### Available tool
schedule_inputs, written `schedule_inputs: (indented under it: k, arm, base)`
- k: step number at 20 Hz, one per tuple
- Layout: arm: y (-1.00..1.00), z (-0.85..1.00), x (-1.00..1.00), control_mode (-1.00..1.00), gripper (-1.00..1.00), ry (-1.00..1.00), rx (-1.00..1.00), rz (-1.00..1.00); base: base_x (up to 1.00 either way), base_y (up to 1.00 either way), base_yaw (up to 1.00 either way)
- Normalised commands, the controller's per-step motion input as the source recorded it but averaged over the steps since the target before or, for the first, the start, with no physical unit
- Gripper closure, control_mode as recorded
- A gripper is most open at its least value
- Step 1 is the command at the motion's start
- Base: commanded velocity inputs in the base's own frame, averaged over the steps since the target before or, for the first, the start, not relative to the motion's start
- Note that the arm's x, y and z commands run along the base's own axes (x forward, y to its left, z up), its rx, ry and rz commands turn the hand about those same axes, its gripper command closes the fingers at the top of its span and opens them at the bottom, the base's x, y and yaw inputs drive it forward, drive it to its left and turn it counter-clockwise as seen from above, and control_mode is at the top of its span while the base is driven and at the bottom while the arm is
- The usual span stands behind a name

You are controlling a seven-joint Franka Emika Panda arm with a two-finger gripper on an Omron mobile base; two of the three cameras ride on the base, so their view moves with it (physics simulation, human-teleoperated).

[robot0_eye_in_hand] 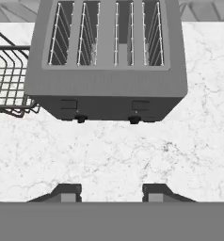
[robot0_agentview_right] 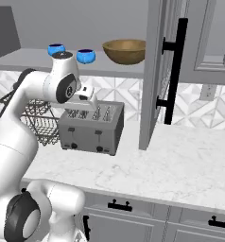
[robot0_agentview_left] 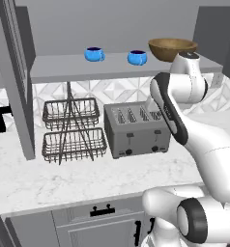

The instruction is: Gather all objects into one cabinet and sort the glasses and bowls to opposite sides.

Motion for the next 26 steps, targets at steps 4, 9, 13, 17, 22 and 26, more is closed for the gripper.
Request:
schedule_inputs:
  k: [4, 9, 13, 17, 22, 26]
  arm:
    - [0.0, 0.0, 0.0, 1.0, -1.0, 0.0, 0.0, 0.0]
    - [0.0, 0.0, 0.0, 1.0, -1.0, 0.0, 0.0, 0.0]
    - [0.0, 0.0, 0.0, 1.0, -1.0, 0.0, 0.0, 0.0]
    - [0.0, 0.0, 0.0, 1.0, -1.0, 0.0, 0.0, 0.0]
    - [0.0, 0.0, 0.0, 1.0, -1.0, 0.0, 0.0, 0.0]
    - [0.0, 0.0, 0.0, 1.0, -1.0, 0.0, 0.0, 0.0]
  base:
    - [-0.3, 0.0, 0.0]
    - [-1.0, -0.06, 0.01]
    - [-0.31, 0.0, 0.57]
    - [-0.07, 0.0, 0.81]
    - [-0.02, 0.0, 0.92]
    - [0.0, 0.0, 0.92]
